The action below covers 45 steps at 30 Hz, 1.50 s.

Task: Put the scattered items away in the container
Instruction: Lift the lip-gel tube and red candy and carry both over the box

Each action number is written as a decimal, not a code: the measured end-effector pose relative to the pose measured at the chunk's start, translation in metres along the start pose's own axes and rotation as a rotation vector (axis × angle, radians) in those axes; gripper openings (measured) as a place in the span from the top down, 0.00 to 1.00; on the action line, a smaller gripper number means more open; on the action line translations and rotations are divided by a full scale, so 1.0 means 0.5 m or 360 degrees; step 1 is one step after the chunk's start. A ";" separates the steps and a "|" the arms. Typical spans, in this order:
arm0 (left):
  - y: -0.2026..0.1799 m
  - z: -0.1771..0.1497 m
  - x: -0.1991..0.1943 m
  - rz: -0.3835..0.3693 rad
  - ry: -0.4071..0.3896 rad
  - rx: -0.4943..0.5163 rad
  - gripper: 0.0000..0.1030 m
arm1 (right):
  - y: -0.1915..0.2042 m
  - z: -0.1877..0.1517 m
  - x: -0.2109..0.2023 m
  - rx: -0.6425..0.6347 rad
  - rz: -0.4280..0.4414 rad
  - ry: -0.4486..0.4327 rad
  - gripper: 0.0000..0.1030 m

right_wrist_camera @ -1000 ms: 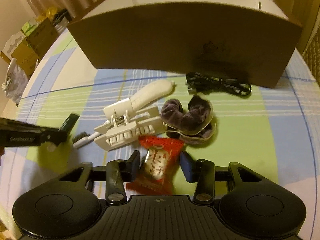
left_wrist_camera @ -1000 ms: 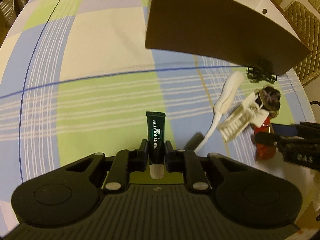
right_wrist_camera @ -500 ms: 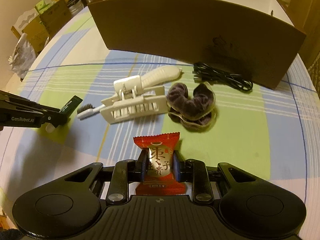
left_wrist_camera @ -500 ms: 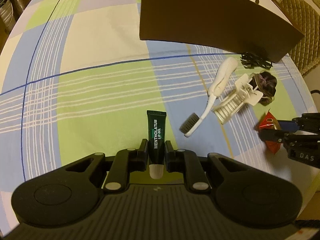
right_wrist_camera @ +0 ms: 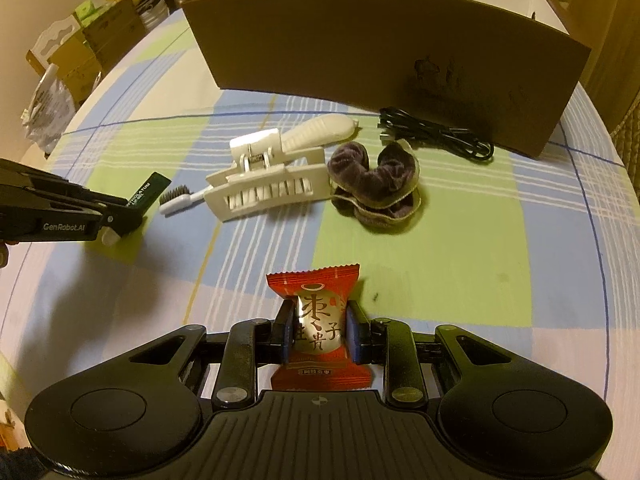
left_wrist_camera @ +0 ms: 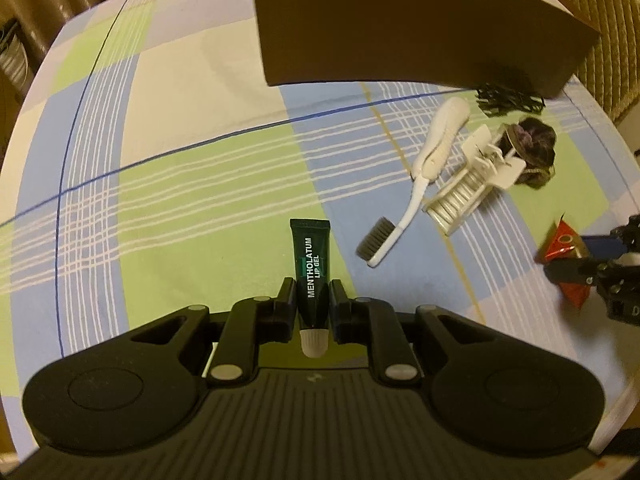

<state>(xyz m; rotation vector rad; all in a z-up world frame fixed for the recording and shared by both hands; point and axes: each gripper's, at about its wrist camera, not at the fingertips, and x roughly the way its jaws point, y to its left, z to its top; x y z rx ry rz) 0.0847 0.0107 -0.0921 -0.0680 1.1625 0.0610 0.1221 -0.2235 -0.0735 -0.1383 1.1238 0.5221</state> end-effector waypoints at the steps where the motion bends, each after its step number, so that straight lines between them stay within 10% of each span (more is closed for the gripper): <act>1: -0.004 -0.004 -0.003 -0.0001 -0.0002 0.0014 0.87 | -0.001 -0.002 -0.001 -0.0001 0.0002 0.0001 0.78; 28: -0.056 -0.075 -0.058 0.0004 0.0050 0.0013 0.88 | -0.022 -0.028 -0.019 -0.0037 0.0077 0.0012 0.78; 45: -0.075 0.028 -0.173 -0.0125 -0.0244 0.0058 0.88 | -0.041 0.057 -0.119 -0.0049 0.0143 -0.0198 0.78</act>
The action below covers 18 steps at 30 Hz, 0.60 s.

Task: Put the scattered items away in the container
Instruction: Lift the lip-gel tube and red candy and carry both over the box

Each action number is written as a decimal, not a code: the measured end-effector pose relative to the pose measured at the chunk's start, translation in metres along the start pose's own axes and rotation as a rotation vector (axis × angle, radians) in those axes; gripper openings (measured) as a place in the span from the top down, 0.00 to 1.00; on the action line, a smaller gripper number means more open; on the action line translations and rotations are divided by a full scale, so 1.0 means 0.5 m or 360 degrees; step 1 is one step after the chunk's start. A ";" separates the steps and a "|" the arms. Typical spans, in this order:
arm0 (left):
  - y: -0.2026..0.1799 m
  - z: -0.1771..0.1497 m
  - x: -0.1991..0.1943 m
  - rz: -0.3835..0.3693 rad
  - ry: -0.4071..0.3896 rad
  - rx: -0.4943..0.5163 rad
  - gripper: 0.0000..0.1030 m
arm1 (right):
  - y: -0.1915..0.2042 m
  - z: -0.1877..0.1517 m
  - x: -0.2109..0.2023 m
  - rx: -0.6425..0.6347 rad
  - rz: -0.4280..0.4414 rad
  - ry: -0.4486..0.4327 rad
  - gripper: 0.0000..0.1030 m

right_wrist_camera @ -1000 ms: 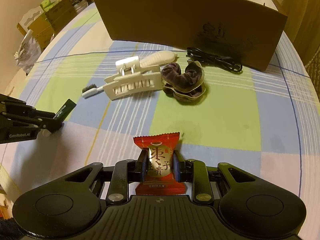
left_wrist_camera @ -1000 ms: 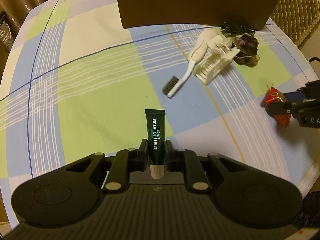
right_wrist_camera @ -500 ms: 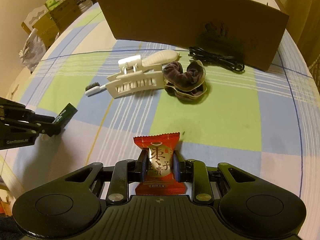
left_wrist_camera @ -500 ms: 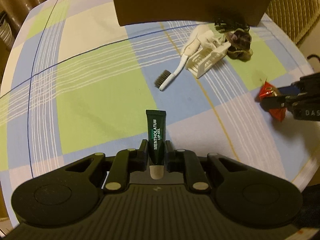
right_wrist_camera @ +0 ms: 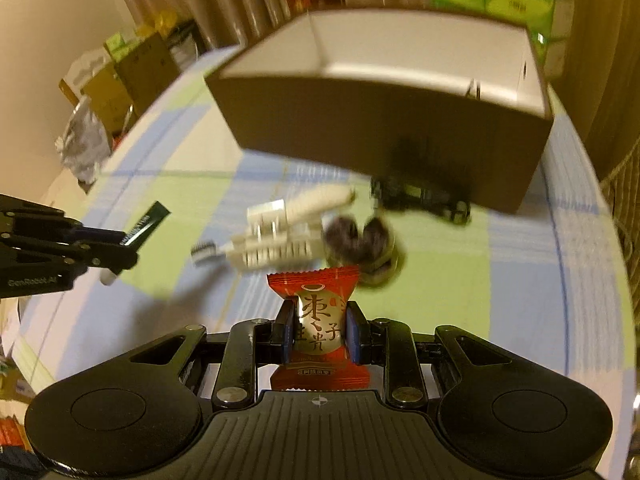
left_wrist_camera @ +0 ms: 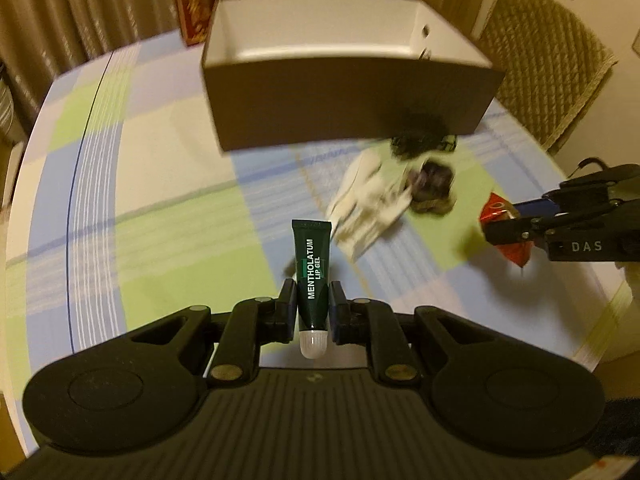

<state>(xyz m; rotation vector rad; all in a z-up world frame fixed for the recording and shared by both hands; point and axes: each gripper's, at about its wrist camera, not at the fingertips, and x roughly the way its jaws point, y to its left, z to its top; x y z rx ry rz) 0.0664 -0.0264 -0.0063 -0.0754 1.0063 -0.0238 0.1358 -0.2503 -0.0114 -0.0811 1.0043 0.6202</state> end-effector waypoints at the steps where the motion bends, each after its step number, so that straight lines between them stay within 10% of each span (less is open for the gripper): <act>1: -0.003 0.013 -0.003 -0.0013 -0.0022 0.0015 0.88 | -0.001 0.009 -0.004 -0.0005 -0.0002 -0.0015 0.78; 18: -0.002 0.234 -0.004 -0.0105 -0.0286 0.0134 0.88 | -0.028 0.195 -0.057 -0.0028 -0.0067 -0.0333 0.78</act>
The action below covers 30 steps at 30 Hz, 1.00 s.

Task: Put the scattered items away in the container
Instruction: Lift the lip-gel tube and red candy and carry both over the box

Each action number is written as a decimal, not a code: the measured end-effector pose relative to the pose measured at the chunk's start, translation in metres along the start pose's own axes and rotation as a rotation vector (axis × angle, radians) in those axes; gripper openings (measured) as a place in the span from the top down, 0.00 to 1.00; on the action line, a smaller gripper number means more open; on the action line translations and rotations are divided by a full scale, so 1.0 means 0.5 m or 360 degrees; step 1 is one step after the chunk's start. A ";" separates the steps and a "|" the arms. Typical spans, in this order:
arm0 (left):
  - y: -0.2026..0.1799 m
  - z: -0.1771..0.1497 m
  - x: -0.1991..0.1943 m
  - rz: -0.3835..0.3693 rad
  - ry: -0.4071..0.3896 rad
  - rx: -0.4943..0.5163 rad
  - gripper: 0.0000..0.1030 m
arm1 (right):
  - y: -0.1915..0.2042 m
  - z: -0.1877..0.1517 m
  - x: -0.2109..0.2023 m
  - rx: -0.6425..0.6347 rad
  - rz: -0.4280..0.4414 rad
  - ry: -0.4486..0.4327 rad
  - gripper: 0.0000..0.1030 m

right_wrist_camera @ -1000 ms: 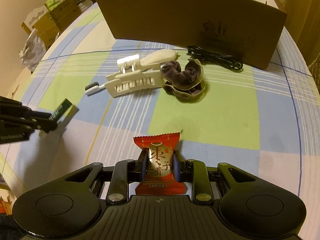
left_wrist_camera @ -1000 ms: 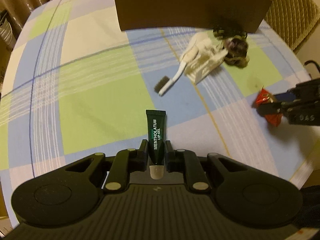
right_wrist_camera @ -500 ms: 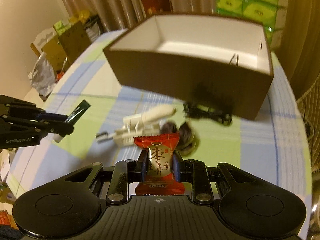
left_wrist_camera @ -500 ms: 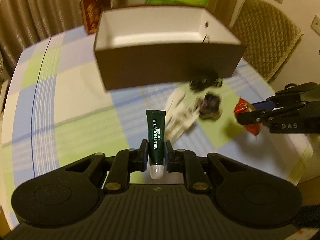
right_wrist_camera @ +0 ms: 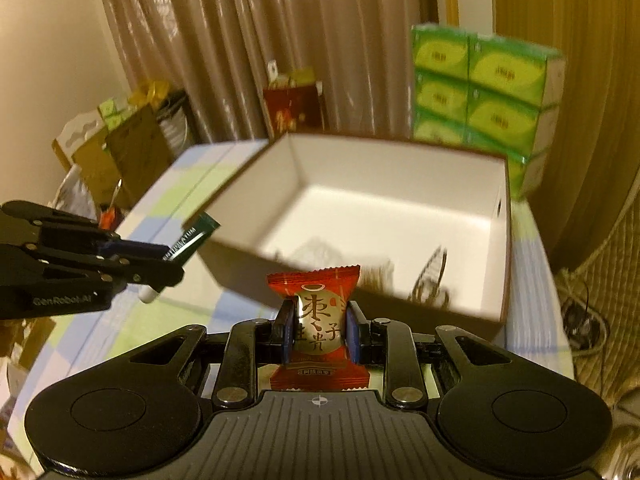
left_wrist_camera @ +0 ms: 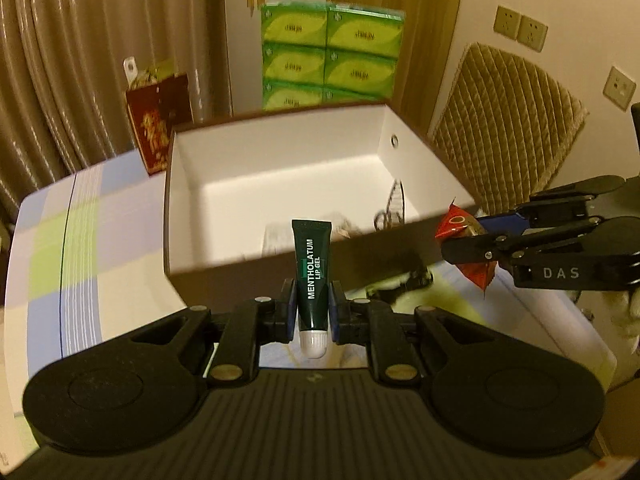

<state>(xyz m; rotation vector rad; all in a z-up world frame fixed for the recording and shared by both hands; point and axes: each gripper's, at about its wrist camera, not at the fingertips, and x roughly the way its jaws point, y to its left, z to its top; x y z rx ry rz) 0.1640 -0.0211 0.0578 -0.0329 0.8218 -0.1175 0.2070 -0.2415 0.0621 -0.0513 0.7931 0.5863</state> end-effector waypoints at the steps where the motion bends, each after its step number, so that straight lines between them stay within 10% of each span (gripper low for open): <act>1: 0.003 0.011 0.003 -0.0010 -0.0009 -0.0003 0.88 | -0.002 0.009 0.002 -0.0005 -0.0003 -0.0010 0.78; 30: 0.070 0.220 0.307 -0.0115 0.0156 -0.0062 0.88 | -0.177 0.188 0.263 0.0078 -0.0061 0.0143 0.78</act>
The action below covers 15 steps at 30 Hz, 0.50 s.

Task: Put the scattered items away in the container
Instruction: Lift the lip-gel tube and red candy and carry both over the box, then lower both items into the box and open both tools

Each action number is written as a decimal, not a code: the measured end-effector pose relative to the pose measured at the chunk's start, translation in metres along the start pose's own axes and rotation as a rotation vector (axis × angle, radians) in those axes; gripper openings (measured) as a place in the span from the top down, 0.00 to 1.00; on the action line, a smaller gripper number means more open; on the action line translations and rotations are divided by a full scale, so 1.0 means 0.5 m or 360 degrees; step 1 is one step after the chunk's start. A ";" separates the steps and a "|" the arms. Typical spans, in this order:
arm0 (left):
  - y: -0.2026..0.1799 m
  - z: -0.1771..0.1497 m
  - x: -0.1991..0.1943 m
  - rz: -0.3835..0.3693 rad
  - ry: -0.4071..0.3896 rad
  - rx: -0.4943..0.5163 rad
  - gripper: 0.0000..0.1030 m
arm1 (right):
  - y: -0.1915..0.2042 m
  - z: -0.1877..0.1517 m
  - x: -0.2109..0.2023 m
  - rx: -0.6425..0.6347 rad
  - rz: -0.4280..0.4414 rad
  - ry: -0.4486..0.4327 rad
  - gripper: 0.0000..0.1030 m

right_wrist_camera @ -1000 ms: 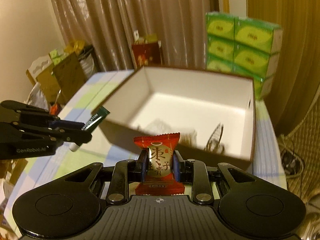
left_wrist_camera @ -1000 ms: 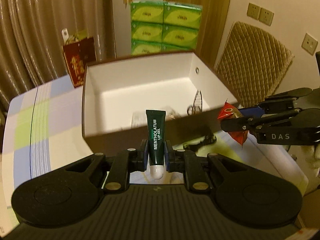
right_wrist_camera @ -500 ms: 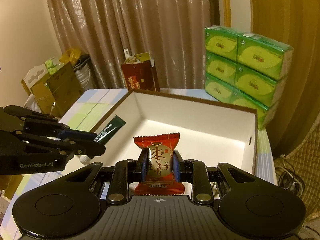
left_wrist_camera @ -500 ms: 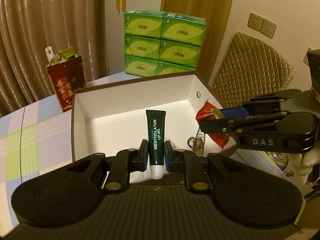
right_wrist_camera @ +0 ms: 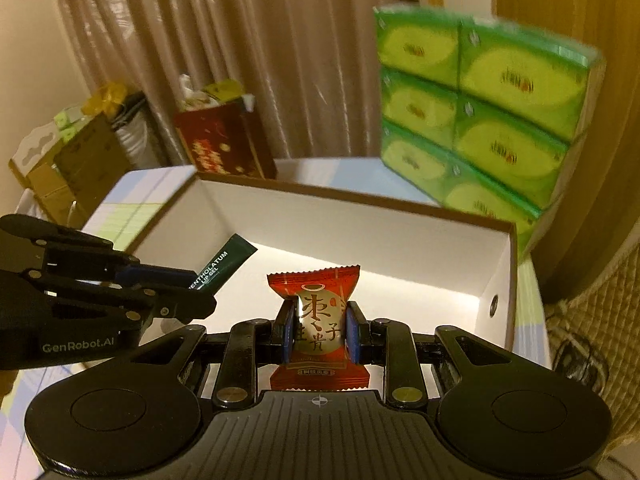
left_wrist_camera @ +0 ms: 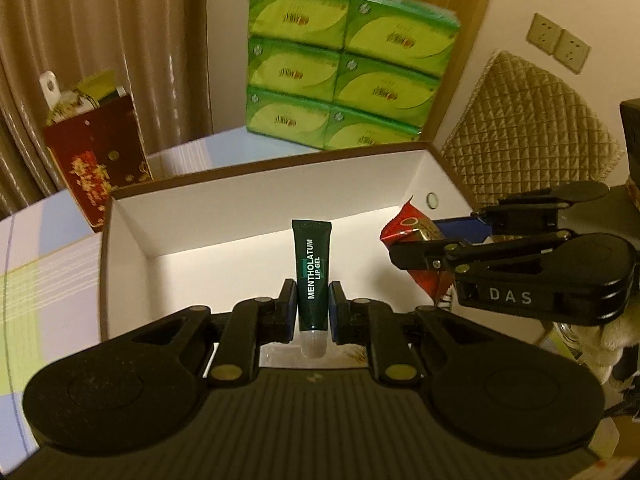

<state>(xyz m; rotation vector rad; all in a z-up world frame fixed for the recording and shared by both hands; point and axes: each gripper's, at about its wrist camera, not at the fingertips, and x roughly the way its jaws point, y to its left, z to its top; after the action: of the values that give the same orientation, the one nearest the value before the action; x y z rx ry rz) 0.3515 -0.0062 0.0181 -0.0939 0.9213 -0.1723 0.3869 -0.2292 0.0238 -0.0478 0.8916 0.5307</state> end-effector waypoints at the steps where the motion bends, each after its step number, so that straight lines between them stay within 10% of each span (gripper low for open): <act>1: 0.004 0.004 0.014 -0.0002 0.0019 -0.0008 0.88 | -0.005 0.002 0.011 0.0005 -0.0005 0.0021 0.78; 15: 0.036 0.004 0.166 -0.0031 0.0231 -0.0128 0.88 | -0.061 -0.007 0.124 0.0043 -0.0068 0.0271 0.77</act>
<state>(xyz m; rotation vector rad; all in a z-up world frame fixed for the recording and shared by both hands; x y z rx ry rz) 0.4043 -0.0043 -0.0483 -0.1666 1.0725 -0.1618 0.4300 -0.2304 -0.0303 -0.0886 1.0616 0.4794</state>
